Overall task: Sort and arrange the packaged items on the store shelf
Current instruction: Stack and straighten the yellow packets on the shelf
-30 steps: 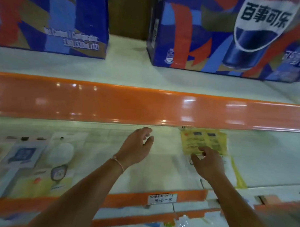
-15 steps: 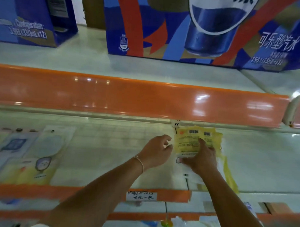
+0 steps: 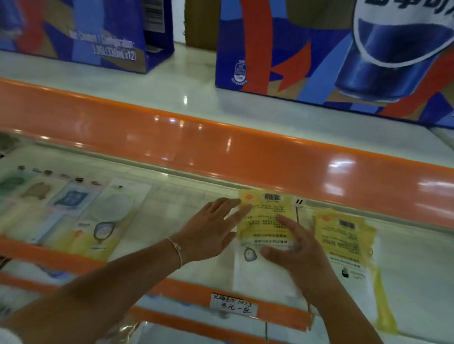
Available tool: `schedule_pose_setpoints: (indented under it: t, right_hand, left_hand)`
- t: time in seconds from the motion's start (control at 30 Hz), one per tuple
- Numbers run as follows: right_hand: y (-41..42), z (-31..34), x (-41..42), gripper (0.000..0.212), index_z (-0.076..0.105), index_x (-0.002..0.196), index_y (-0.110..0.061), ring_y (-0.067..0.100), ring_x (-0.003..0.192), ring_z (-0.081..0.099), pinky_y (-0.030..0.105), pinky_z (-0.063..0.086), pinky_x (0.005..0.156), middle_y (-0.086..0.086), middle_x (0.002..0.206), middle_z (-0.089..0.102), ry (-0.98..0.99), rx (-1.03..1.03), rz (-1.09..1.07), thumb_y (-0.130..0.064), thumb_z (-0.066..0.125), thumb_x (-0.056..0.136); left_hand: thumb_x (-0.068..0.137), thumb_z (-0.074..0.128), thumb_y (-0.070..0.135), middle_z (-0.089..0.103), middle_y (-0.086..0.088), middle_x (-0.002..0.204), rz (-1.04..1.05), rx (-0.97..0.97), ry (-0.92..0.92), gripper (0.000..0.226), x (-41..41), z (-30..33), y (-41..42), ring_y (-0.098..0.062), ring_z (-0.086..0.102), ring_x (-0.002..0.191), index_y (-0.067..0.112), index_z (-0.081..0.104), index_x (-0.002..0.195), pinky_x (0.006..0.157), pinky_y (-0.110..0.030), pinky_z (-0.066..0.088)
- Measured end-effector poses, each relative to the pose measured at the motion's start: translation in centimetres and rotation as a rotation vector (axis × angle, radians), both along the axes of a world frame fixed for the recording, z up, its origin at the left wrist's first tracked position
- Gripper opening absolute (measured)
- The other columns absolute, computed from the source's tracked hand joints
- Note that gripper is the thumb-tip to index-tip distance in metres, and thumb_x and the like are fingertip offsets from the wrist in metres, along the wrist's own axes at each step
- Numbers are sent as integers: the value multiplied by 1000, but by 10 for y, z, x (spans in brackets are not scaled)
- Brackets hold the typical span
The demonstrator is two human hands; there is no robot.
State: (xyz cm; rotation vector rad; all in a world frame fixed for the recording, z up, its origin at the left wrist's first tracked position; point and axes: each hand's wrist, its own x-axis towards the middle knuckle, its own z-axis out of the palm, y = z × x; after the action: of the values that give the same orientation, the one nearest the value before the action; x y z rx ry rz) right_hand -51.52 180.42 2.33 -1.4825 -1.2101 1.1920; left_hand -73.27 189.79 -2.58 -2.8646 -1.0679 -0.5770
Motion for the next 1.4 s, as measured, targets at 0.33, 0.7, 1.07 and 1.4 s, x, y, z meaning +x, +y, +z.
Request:
schedule_pose_setpoints:
  t: [0.33, 0.7, 1.07, 1.4]
  right_hand:
    - [-2, -3, -121, 35, 63, 119, -22, 9, 84, 73, 22, 56, 71, -4, 97, 77, 188, -25, 160, -12, 68, 85]
    - [35, -11, -226, 30, 79, 80, -29, 31, 86, 70, 35, 58, 72, 14, 85, 74, -54, 122, -30, -3, 67, 89]
    - [51, -14, -312, 48, 72, 89, -16, 13, 78, 67, 31, 51, 66, -2, 87, 72, -333, 255, -31, -63, 64, 79]
    - [56, -14, -337, 45, 62, 70, 4, 16, 58, 41, 31, 33, 54, 32, 64, 48, -92, 200, -100, -40, 70, 79]
  left_hand:
    - [96, 58, 22, 58, -11, 133, -120, 275, -141, 32, -113, 14, -16, -33, 49, 127, 23, 63, 128, 104, -45, 39]
    - [97, 51, 46, 56, -6, 122, 6, -71, -311, 42, -248, 19, 13, -26, 48, 117, 27, 55, 135, 89, -42, 48]
    - [92, 62, 40, 65, 10, 117, -90, -913, -553, 34, -311, 35, 20, -6, 60, 108, 27, 60, 123, 89, -32, 50]
    - [85, 56, 61, 35, 3, 56, 23, -927, -539, 43, -339, 28, 33, -16, 35, 52, 26, 48, 61, 52, -28, 33]
